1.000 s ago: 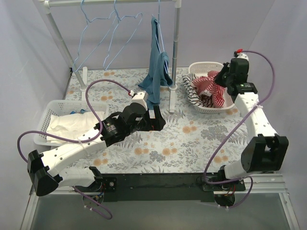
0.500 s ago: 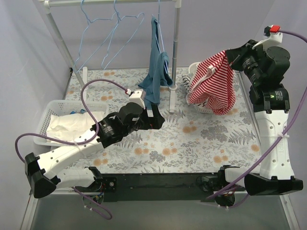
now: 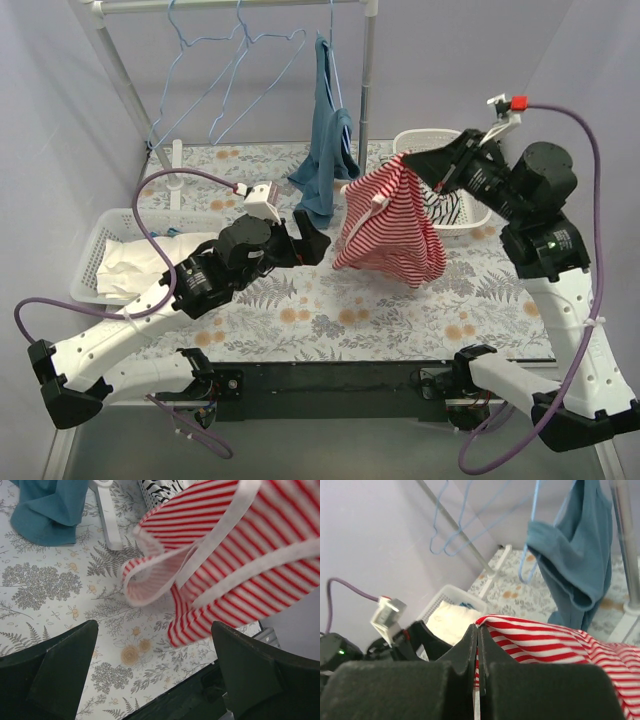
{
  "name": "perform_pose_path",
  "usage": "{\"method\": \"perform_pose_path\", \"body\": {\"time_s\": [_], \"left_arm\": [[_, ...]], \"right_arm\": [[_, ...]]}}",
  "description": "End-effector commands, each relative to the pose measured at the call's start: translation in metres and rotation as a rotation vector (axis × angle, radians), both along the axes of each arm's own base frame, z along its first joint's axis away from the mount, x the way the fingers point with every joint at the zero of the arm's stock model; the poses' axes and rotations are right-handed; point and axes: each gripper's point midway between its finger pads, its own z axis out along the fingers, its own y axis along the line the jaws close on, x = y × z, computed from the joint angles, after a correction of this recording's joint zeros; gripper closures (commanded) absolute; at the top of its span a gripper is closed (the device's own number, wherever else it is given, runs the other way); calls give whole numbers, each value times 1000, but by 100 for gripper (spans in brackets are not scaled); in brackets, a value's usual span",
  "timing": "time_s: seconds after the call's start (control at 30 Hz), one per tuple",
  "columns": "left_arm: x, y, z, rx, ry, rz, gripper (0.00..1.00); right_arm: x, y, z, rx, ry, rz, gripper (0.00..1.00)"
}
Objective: Place the tank top on the hanger
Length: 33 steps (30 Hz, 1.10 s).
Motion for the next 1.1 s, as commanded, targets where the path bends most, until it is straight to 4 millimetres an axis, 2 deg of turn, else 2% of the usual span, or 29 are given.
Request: {"method": "perform_pose_path", "body": {"time_s": [0.0, 0.03, 0.07, 0.1, 0.13, 0.17, 0.2, 0.23, 0.27, 0.3, 0.33, 0.4, 0.47, 0.57, 0.6, 0.63, 0.67, 0.7, 0.73, 0.77, 0.8, 0.83, 0.93, 1.07], "left_arm": [[-1, 15, 1, 12, -7, 42, 2], [-2, 16, -3, 22, 1, 44, 2], [-2, 18, -14, 39, 16, 50, 2], [-2, 19, -20, 50, 25, 56, 2], [-3, 19, -26, 53, 38, 60, 2], [-3, 19, -32, 61, 46, 62, 2], [-3, 21, -47, 85, 68, 68, 2], [-3, 21, -55, 88, 82, 79, 2], [-2, 21, -62, 96, 92, 83, 2], [-3, 22, -80, 122, 113, 83, 2], [-1, 20, -89, 133, 127, 86, 2], [0, 18, -104, 145, 158, 86, 2], [-1, 14, -126, 166, 196, 69, 2], [0, 8, -149, 179, 230, 46, 2], [-2, 6, -154, 183, 237, 23, 2], [0, 1, -155, 172, 228, 11, 5], [-2, -1, -168, 193, 244, -5, 7], [-4, -5, -172, 199, 245, -35, 8], [-2, -11, -174, 195, 239, -54, 9], [-2, -16, -177, 198, 240, -76, 14], [-3, -20, -189, 218, 264, -99, 16], [-1, -27, -189, 213, 248, -122, 19], [3, -38, -203, 230, 260, -147, 26], [7, -47, -223, 264, 295, -158, 36]], "right_arm": [[0, 0, -61, -8, 92, -10, 99], [12, -13, -93, -48, 150, -99, 98], [15, -25, -118, -110, 188, -140, 97], [19, -35, -137, -133, 229, -170, 98], [27, -56, -156, -138, 277, -197, 98], [27, -63, -201, -154, 384, -189, 96], [26, -70, -219, -179, 411, -176, 91], [23, -74, -237, -189, 454, -171, 75], [18, -75, -255, -207, 487, -164, 64], [13, -75, -263, -217, 499, -161, 54], [8, -75, -261, -231, 473, -180, 40], [-1, -75, -264, -263, 460, -213, 32], [-13, -64, -261, -300, 420, -225, 31], [-38, -30, -284, -344, 454, -152, 32], [-42, -22, -293, -359, 467, -140, 32], [-48, -8, -311, -400, 475, -117, 32], [-51, -1, -317, -405, 496, -113, 32], [-52, 5, -324, -423, 503, -105, 32], [-52, 13, -335, -467, 503, -111, 32], [-49, 16, -338, -487, 502, -126, 32], [-47, 17, -343, -509, 506, -142, 32], [-41, 15, -352, -547, 517, -181, 32], [-29, 10, -362, -580, 514, -249, 32], [-16, 16, -365, -583, 499, -271, 34]]}}
